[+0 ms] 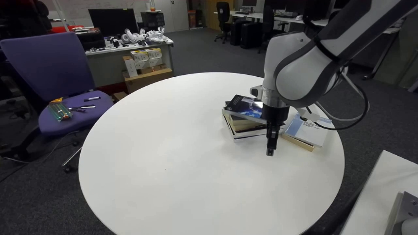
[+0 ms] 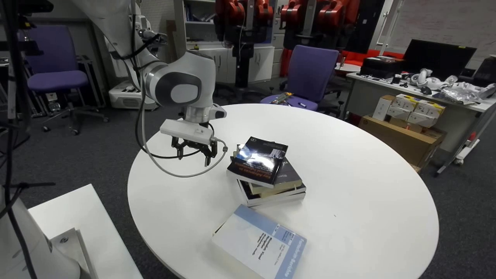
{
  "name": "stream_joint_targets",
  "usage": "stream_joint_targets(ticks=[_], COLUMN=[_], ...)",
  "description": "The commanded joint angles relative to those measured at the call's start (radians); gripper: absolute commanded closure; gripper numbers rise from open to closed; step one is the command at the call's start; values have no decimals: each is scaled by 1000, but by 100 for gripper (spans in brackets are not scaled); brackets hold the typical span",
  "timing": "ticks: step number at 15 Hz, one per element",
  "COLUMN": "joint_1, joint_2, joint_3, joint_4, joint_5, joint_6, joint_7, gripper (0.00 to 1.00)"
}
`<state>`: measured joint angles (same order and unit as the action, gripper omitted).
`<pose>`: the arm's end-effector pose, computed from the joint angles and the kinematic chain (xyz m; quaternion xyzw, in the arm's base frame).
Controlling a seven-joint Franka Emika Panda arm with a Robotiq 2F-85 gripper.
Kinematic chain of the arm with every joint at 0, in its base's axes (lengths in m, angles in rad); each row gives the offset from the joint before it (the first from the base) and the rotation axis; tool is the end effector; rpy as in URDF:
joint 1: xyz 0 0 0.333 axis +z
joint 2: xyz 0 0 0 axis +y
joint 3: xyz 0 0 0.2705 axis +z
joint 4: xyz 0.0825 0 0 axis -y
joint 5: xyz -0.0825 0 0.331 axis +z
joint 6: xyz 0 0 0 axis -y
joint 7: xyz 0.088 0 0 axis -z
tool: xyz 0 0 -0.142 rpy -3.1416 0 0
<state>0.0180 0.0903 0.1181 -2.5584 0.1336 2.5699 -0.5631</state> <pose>0.4085 0.0576 0.1942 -0.9562 -0.2874 0.0301 0.0466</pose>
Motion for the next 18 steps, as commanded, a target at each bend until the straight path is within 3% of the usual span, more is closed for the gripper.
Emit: stream_joint_targets(ticks=[1,9,18], joint_1=[-25,-77,-146], joint_2=[50,116,106], joint_3=[-40,-69,-103], joint_4=[62,139,165], joint_5=[-7,10,28], joint_6=[24,21,24], joint_7=[28,90,120], gripper=[0,0,0])
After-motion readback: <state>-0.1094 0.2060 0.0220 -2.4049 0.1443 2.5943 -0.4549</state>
